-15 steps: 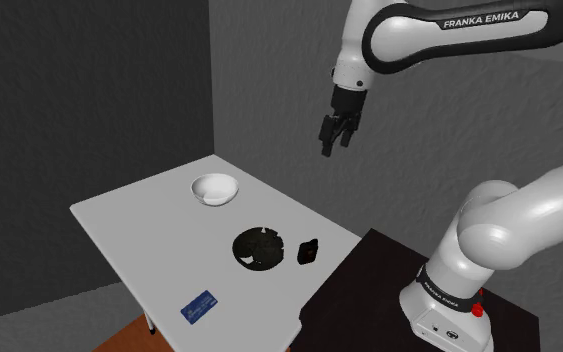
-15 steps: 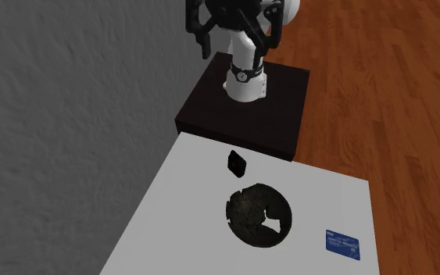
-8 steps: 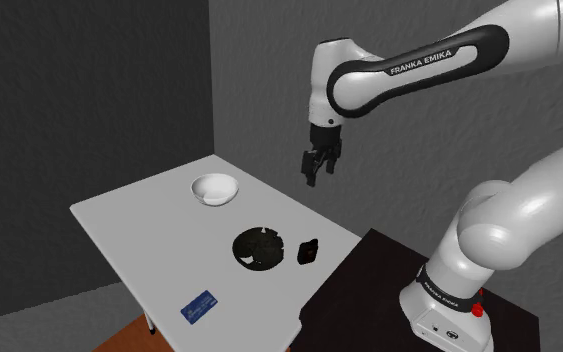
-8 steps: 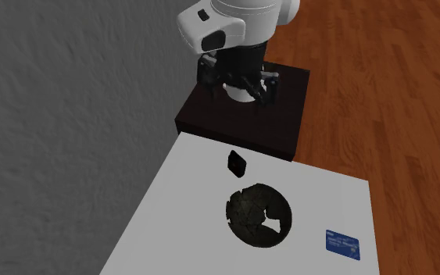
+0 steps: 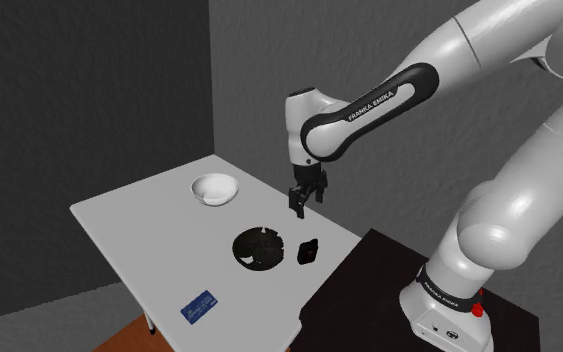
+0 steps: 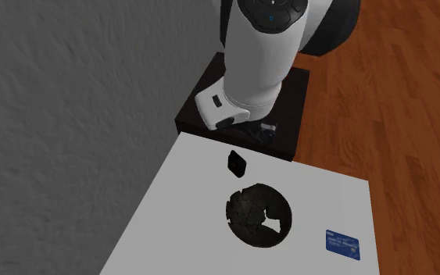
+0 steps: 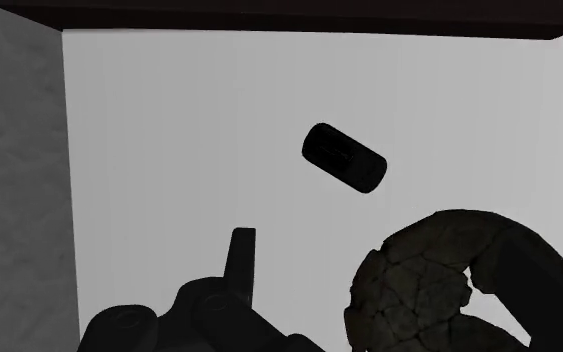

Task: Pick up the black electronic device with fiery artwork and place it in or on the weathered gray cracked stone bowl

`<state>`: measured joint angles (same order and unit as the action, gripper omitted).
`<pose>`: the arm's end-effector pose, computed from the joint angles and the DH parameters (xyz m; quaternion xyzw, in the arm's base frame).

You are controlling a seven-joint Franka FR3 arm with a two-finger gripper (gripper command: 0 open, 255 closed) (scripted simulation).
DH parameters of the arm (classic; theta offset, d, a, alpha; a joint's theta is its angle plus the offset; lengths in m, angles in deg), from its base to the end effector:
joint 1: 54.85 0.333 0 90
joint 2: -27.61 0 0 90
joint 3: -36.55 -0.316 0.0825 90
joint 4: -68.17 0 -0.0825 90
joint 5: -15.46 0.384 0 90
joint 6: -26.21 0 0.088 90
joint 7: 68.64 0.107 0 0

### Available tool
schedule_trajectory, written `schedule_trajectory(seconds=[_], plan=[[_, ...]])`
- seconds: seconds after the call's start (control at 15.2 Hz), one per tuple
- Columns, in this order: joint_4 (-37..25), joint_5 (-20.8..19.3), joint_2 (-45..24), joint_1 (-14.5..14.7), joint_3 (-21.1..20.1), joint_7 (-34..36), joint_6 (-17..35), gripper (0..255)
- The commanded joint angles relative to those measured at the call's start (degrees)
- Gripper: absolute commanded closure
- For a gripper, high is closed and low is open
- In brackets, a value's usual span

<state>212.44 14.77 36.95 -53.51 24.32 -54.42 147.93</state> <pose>0.4102 0.0968 0.3196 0.9929 -0.0053 -0.1083 0.0491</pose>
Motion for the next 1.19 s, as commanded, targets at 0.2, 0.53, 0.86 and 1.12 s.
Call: schedule_trajectory(seconds=[0.2,0.53,0.86,1.12], plan=[[-1.07,-3.67,-11.5,-0.09,-0.8,4.03,5.49,0],[-2.21,-6.62,-19.58,0.47,-0.51,7.15,9.07,0],[-0.63,-8.07,-22.3,0.52,0.08,8.13,13.23,0],[-0.21,-8.58,-23.23,0.56,0.32,8.48,14.55,0]])
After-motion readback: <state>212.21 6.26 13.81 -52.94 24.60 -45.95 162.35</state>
